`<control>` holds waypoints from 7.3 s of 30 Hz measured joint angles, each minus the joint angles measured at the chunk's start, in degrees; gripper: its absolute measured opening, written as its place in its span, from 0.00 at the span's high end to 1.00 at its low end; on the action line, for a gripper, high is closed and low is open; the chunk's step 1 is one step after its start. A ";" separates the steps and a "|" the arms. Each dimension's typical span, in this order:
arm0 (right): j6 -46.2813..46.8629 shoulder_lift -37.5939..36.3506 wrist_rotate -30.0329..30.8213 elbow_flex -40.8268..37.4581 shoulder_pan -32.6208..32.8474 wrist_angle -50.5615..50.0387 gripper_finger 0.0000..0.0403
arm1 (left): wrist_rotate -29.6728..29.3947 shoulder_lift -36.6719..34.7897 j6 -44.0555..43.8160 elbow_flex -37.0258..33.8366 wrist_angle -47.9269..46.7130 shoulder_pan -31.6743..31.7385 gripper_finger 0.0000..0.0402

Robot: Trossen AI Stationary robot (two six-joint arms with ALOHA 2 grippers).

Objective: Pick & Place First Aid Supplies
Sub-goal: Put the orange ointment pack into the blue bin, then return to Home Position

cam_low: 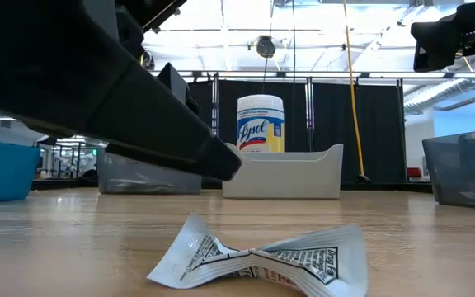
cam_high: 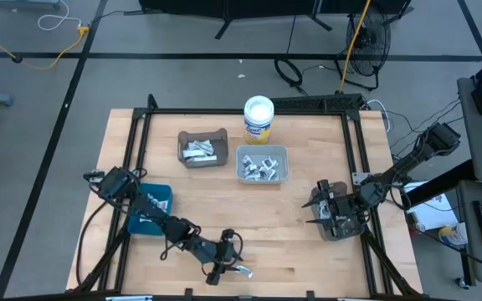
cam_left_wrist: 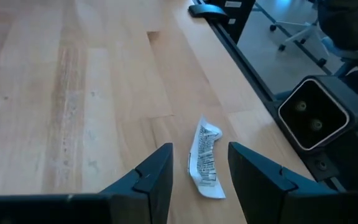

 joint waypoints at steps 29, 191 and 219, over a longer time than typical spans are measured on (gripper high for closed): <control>0.02 0.00 0.04 0.00 0.00 -0.39 0.47 | 1.12 3.08 -0.55 0.00 1.89 0.00 0.61; 0.22 -0.01 0.26 0.00 -0.10 0.02 0.47 | -68.05 -39.11 -57.43 0.02 -96.15 -19.67 0.54; 2.85 0.00 -0.15 0.02 -2.32 0.51 0.47 | -28.95 -60.03 18.15 -27.89 -20.01 12.00 0.68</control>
